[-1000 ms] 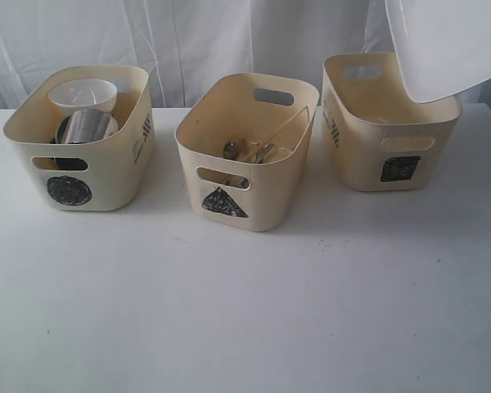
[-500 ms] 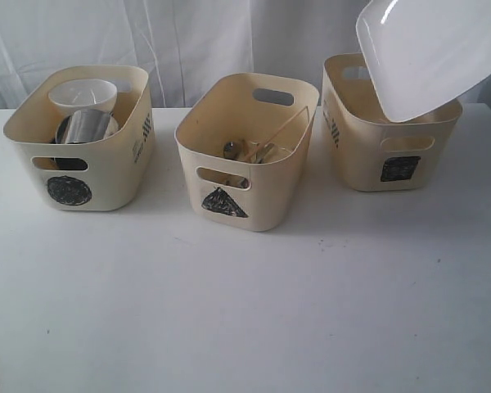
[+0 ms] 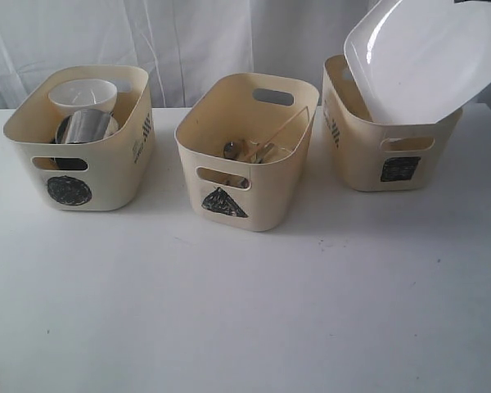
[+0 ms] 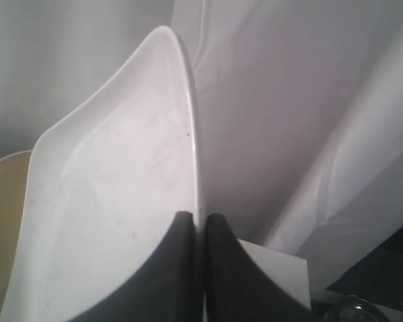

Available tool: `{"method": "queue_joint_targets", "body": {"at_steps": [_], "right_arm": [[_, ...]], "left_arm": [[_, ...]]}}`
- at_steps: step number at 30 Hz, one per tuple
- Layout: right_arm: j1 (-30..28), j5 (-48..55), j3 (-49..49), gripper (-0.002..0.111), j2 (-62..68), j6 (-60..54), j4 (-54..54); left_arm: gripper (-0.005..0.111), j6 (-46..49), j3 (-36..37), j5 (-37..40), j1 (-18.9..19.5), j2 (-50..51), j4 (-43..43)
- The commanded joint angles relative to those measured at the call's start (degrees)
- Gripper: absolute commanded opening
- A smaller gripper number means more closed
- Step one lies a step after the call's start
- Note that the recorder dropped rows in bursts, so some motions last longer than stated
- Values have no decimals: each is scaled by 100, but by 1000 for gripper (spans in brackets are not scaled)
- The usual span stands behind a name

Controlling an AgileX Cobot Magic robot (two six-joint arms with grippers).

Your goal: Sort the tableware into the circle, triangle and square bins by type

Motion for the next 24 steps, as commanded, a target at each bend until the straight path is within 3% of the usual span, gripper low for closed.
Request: {"method": "queue_joint_targets", "body": {"at_steps": [1, 7, 16, 24], "right_arm": [[2, 2, -63, 5, 0, -146, -18], [2, 43, -63, 29, -12, -146, 241], [2, 244, -68, 30, -456, -146, 736], [2, 1932, 133, 28, -1509, 24, 1183]], "left_arm": [[0, 0, 15, 29, -30, -27, -65], [0, 0, 15, 29, -30, -27, -65], [0, 0, 15, 29, -30, -27, -65], [0, 0, 15, 29, -30, -27, -65]]}}
